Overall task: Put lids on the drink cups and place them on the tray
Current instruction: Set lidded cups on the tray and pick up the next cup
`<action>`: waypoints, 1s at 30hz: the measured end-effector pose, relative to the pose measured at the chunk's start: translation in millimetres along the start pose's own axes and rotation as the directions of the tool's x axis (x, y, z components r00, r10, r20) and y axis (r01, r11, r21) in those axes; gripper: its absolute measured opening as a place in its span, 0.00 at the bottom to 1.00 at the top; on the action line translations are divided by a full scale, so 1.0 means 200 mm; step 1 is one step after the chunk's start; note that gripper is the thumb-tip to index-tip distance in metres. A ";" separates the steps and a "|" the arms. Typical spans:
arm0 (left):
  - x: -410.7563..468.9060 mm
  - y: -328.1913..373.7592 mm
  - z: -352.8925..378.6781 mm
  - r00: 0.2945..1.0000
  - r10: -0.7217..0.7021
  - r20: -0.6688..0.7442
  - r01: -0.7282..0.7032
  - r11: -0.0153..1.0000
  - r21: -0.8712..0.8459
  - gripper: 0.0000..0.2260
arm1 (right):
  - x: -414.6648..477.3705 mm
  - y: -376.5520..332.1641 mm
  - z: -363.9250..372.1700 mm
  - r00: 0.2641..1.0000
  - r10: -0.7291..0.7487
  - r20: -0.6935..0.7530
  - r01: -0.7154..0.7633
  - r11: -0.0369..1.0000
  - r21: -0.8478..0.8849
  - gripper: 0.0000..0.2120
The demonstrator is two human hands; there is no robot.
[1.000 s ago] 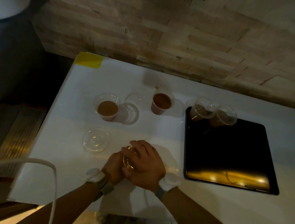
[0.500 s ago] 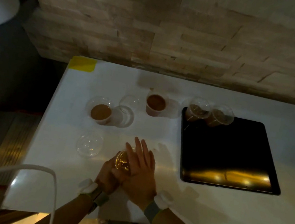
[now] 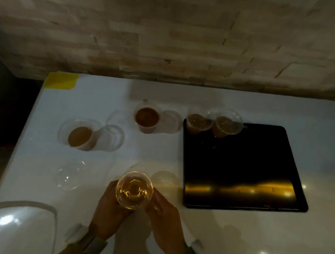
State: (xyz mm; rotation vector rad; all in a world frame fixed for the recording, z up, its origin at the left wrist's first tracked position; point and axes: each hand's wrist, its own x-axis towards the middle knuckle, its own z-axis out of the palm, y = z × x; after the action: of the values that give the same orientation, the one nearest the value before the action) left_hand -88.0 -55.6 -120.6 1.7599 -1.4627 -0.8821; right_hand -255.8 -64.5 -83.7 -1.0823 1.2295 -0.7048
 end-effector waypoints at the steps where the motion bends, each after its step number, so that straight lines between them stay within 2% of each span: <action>1: 0.01 0.03 0.03 1.000 -0.017 0.002 0.017 1.000 -0.007 0.25 | 0.01 0.00 -0.04 1.000 -0.004 -0.015 0.004 1.000 0.011 0.16; 4: 0.09 0.13 0.12 1.000 -0.029 -0.004 0.028 0.999 -0.046 0.25 | 0.05 -0.04 -0.16 0.995 -0.031 -0.093 0.035 0.999 0.038 0.19; 6: 0.19 0.22 0.22 1.000 -0.013 0.017 0.014 0.998 -0.056 0.24 | 0.09 -0.06 -0.29 0.991 -0.064 -0.115 0.071 0.996 0.061 0.16; 9: 0.32 0.33 0.34 0.998 -0.011 0.059 0.016 0.997 -0.078 0.24 | 0.16 -0.10 -0.45 0.983 -0.064 -0.175 0.099 0.975 0.199 0.09; 10: 0.37 0.37 0.39 0.998 -0.021 0.067 0.027 0.996 -0.087 0.24 | 0.18 -0.10 -0.51 0.977 -0.081 -0.199 0.124 0.969 0.215 0.11; 11: 0.42 0.41 0.43 0.998 -0.018 0.059 0.022 0.997 -0.078 0.22 | 0.21 -0.13 -0.57 0.976 -0.099 -0.195 0.141 0.967 0.212 0.15; 13: 0.49 0.48 0.50 0.999 0.007 0.032 -0.006 0.998 -0.057 0.21 | 0.27 -0.17 -0.64 0.974 -0.123 -0.188 0.151 0.978 0.144 0.13; 14: 0.52 0.50 0.52 1.000 0.004 0.025 -0.002 0.997 -0.073 0.22 | 0.30 -0.16 -0.69 0.975 -0.124 -0.187 0.145 0.984 0.101 0.12; 19: 0.63 0.52 0.63 0.999 -0.025 0.042 0.025 1.000 -0.011 0.23 | 0.44 -0.13 -0.79 0.977 -0.058 -0.205 0.083 0.990 0.118 0.19; 23: 0.65 0.45 0.69 0.998 -0.036 0.054 0.032 0.997 0.076 0.25 | 0.49 -0.08 -0.80 0.982 0.030 -0.188 0.014 0.973 0.229 0.16; 27: 0.66 0.40 0.70 0.997 -0.026 0.073 0.018 0.995 0.102 0.25 | 0.46 -0.06 -0.80 0.990 0.008 -0.141 0.028 0.968 0.249 0.15; 30: 0.67 0.40 0.69 0.995 -0.035 0.090 0.026 0.994 0.103 0.25 | 0.47 -0.05 -0.79 0.985 0.032 -0.167 0.011 0.967 0.253 0.15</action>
State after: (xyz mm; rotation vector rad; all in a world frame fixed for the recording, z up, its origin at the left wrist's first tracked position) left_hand -227.9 -210.3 -138.9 1.8416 -1.5684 -0.9299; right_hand -385.7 -194.5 -106.7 -0.8165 1.2492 -0.9344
